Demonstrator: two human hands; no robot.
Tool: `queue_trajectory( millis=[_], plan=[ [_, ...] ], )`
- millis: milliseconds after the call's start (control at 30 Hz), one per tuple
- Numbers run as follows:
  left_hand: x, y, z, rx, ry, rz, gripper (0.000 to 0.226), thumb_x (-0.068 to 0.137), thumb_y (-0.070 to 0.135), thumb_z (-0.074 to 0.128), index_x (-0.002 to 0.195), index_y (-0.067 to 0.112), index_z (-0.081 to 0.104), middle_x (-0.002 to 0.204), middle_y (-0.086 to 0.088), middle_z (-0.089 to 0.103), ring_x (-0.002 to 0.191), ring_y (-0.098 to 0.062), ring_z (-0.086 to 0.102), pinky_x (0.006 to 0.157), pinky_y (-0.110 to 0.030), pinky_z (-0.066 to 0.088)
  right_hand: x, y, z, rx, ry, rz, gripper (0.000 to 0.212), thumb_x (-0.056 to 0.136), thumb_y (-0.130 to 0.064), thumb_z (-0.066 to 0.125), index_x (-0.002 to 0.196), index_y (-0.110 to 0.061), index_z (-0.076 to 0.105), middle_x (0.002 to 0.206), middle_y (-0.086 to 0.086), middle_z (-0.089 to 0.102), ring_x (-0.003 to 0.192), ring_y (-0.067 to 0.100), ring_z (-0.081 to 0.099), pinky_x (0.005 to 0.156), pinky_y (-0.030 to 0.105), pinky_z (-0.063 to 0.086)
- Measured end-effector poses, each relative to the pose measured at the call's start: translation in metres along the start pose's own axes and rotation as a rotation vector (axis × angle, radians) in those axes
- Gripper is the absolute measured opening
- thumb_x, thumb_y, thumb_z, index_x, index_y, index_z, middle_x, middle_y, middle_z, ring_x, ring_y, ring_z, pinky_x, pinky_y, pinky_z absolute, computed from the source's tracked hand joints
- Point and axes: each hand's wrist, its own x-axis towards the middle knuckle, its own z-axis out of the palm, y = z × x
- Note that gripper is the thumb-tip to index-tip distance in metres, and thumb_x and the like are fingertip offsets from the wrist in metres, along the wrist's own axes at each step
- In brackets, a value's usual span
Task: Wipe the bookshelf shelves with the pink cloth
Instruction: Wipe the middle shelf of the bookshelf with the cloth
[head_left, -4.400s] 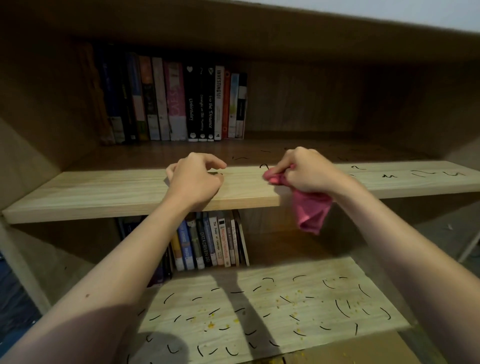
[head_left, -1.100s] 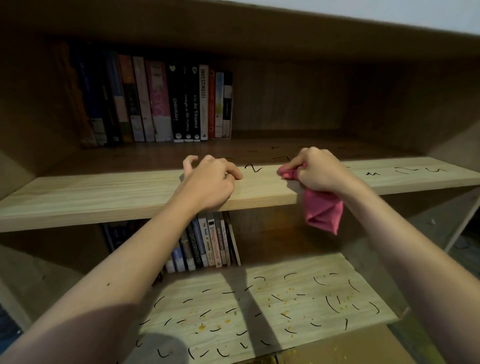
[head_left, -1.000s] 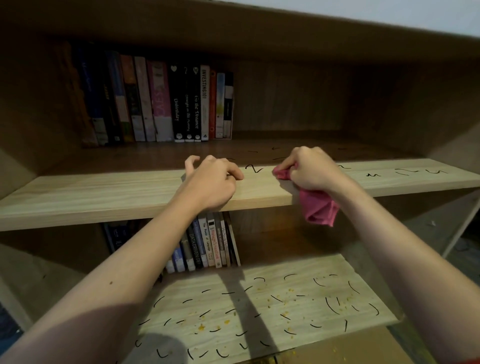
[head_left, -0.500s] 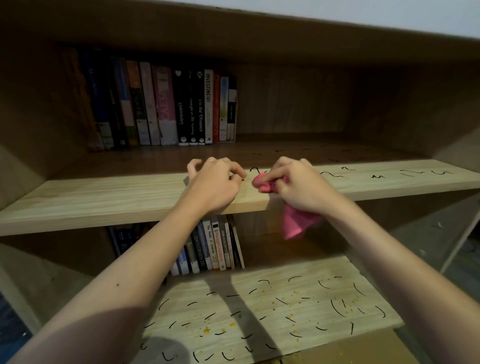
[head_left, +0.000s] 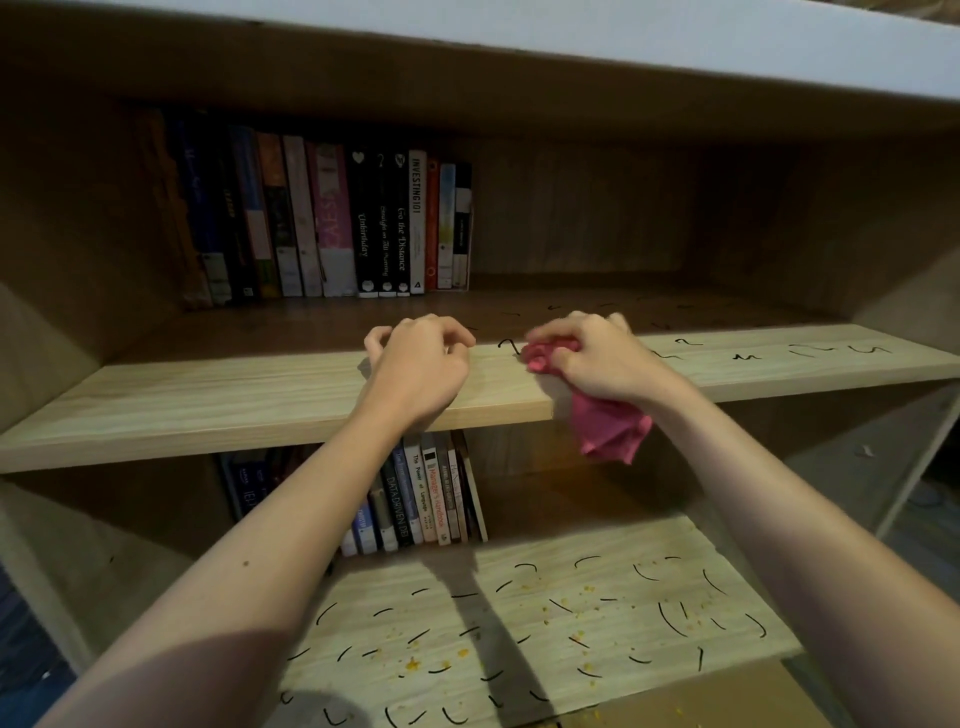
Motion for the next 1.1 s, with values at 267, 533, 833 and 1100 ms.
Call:
queue_trajectory(
  millis=[267,533,833,1100],
  plan=[
    [0.003,0.002,0.003,-0.025,0.009,0.041,0.030,0.097,0.035,0.038,0.109,0.029,0.065,0.123,0.007,0.059,0.119,-0.015,0.042,0.098,-0.035,0.018,-0.028,0.005,-0.014,0.204,0.176,0.025,0.028,0.096,-0.013,0.043,0.121,-0.022,0.053,0.120,0.004,0.046,0.111,0.021,0.049,0.087,0.034,0.050],
    [0.009,0.028,0.006,0.000,-0.281,-0.114,0.064,0.084,0.071,0.036,0.122,0.026,0.060,0.128,0.001,0.057,0.124,-0.025,0.044,0.103,-0.044,0.022,-0.014,0.011,-0.009,0.443,0.167,0.064,0.037,0.095,0.000,0.035,0.127,-0.016,0.045,0.104,0.002,0.064,0.101,0.014,0.059,0.070,0.014,0.044],
    [0.033,0.012,-0.042,-0.091,-0.417,-0.064,0.019,0.083,0.026,0.070,0.097,0.013,0.069,0.090,-0.002,0.066,0.072,-0.010,0.059,0.065,-0.024,0.052,0.021,0.007,0.020,-0.301,0.059,0.058,0.040,0.094,-0.031,0.039,0.126,-0.014,0.056,0.138,0.009,0.048,0.123,0.028,0.045,0.104,0.041,0.030],
    [0.025,0.039,-0.003,0.069,-0.409,0.028,0.039,0.094,0.045,0.045,0.101,0.011,0.062,0.091,-0.002,0.056,0.078,-0.016,0.053,0.067,-0.029,0.045,0.026,0.018,0.012,-0.211,0.001,0.039,0.031,0.091,-0.021,0.041,0.104,-0.008,0.067,0.129,0.008,0.055,0.110,0.027,0.051,0.095,0.039,0.042]
  ],
)
